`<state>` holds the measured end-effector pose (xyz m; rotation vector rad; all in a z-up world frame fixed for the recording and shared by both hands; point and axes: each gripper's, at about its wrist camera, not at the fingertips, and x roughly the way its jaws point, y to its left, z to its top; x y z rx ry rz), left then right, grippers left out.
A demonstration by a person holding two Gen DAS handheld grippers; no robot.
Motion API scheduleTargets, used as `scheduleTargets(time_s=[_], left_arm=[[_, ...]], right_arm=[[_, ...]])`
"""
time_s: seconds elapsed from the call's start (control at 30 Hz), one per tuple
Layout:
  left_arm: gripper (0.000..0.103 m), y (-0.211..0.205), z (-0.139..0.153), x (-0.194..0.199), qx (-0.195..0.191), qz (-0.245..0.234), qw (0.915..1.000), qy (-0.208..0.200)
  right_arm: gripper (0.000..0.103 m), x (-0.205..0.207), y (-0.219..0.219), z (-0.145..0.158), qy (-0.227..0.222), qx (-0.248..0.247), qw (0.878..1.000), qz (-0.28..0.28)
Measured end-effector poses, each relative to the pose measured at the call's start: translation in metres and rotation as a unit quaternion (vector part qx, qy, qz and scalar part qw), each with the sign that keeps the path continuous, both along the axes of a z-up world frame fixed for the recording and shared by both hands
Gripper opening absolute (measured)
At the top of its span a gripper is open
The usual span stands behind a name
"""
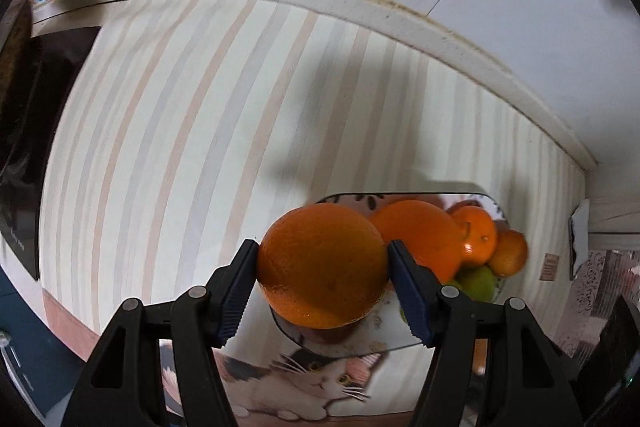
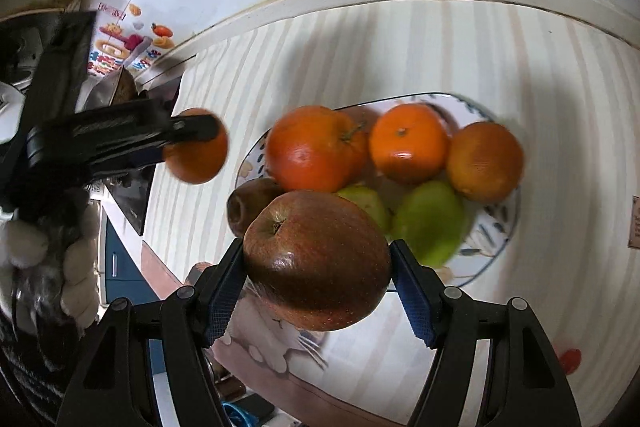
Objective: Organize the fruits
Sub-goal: 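Carry the orange to the plate while the right gripper places the red apple there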
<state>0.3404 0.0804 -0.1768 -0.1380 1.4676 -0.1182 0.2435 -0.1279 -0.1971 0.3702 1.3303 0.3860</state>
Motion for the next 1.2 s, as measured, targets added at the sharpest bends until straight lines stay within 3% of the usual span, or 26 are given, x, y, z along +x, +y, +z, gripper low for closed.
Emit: scheduleTargets(time_s=[0.4,0.6,0.8,0.93,1.1,1.2], left_arm=[[0.064,0.002,-0.041,0.01,-0.001,-0.036,0.9985,0.042],[0.065,0.0,-0.047,0.014,0.006,-0.046,0.9978,0.048],[0.066,-0.004,-0.046,0.015,0.011,-0.051,0.9975,0.048],[0.086,0.001,-0.037,0.012,0.004,-0.046,0.9982,0.036],[0.087,0.009,-0.024,0.006,0.006,-0.037,0.9991,0.02],[0.087,0.017,-0.012,-0.005,0.0,-0.025,0.9997,0.005]], right_arm=[[0.073,-0.015,0.056,-0.041,0.032,-0.023,0.999,0.024],[0.073,-0.007,0.069,-0.045,0.017,-0.042,0.999,0.006],[0.074,-0.011,0.07,-0.051,0.013,-0.027,0.999,-0.018],[0.076,-0.013,0.06,-0.052,0.026,-0.017,0.999,-0.033],[0.09,-0.018,0.05,-0.043,0.016,-0.018,0.999,-0.047],[0.092,-0.02,0.043,-0.031,0.005,-0.023,0.998,-0.052]])
